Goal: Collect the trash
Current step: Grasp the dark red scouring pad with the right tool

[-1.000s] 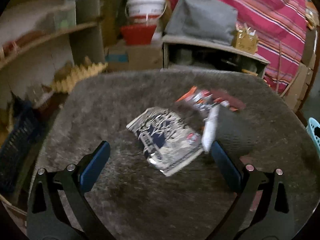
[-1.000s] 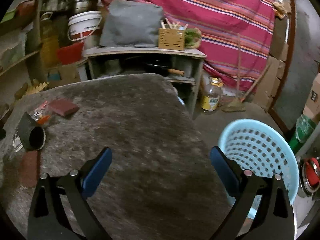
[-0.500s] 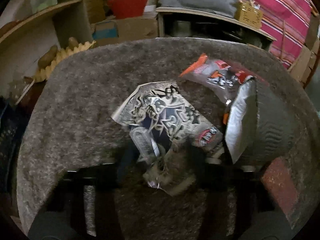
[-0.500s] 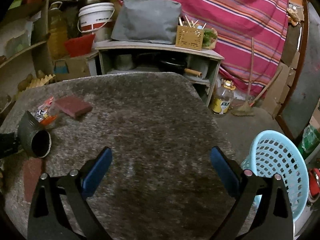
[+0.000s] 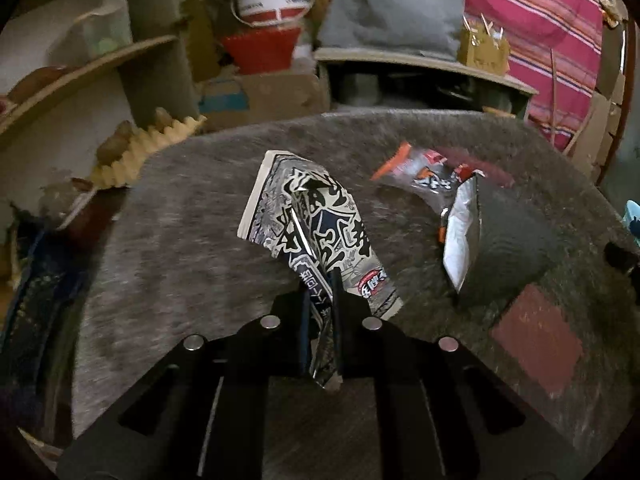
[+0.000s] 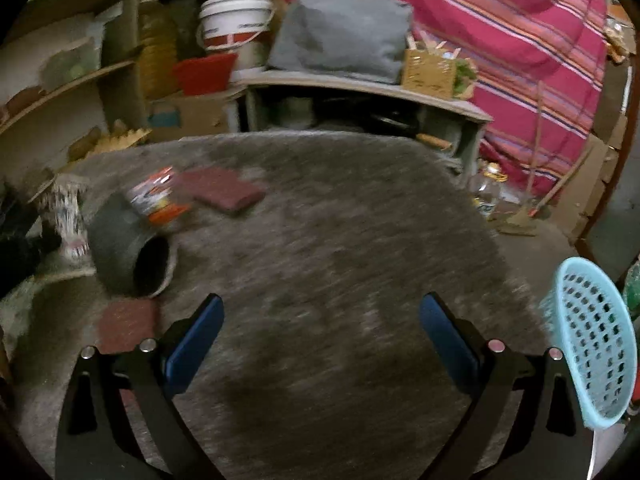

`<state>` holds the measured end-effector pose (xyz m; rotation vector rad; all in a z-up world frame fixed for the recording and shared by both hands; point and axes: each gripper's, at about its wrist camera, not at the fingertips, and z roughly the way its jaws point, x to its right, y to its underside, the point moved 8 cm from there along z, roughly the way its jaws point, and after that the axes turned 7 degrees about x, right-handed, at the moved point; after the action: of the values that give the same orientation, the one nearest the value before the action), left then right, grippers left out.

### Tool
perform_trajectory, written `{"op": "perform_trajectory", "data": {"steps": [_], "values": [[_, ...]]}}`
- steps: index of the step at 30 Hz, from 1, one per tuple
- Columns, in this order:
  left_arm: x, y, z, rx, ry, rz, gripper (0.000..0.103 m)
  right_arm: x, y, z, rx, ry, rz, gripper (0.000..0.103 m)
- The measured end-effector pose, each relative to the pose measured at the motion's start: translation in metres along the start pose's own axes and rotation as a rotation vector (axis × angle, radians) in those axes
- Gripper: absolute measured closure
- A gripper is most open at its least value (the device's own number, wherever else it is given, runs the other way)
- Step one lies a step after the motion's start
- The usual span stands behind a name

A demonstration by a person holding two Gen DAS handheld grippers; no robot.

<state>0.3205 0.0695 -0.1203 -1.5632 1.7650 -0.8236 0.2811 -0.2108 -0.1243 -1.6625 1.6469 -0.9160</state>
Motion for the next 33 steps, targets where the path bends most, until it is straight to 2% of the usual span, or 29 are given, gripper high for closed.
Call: {"op": "perform_trajectory", "data": {"steps": [7, 15, 23, 25, 26, 27, 28, 33], "values": [[-0.045, 0.024, -0.039, 0.011, -0.022, -0.051, 0.095, -0.044, 0.022, -0.007, -0.017, -0.077, -0.017, 0.007], [-0.060, 0.060, -0.065, -0.001, -0.003, -0.087, 0.095, -0.086, 0.032, -0.018, -0.031, -0.155, -0.052, 0.007], [-0.064, 0.080, -0.079, -0.007, -0.011, -0.103, 0.095, -0.109, 0.043, -0.012, -0.060, -0.138, -0.127, 0.008], [-0.065, 0.082, -0.081, -0.012, -0.012, -0.108, 0.095, -0.110, 0.045, -0.010, -0.073, -0.142, -0.132, 0.016], [-0.065, 0.083, -0.081, -0.013, -0.012, -0.108, 0.095, -0.111, 0.046, -0.009, -0.082, -0.160, -0.129, 0.031], [-0.065, 0.084, -0.081, -0.014, -0.014, -0.109, 0.095, -0.114, 0.047, -0.009, -0.093, -0.194, -0.121, 0.041], [-0.063, 0.082, -0.082, -0.012, -0.016, -0.106, 0.095, -0.116, 0.048, -0.009, -0.102, -0.238, -0.110, 0.046], [-0.047, 0.070, -0.089, 0.017, -0.009, -0.085, 0.096, -0.101, 0.042, -0.022, -0.060, -0.263, -0.073, 0.048]]}}
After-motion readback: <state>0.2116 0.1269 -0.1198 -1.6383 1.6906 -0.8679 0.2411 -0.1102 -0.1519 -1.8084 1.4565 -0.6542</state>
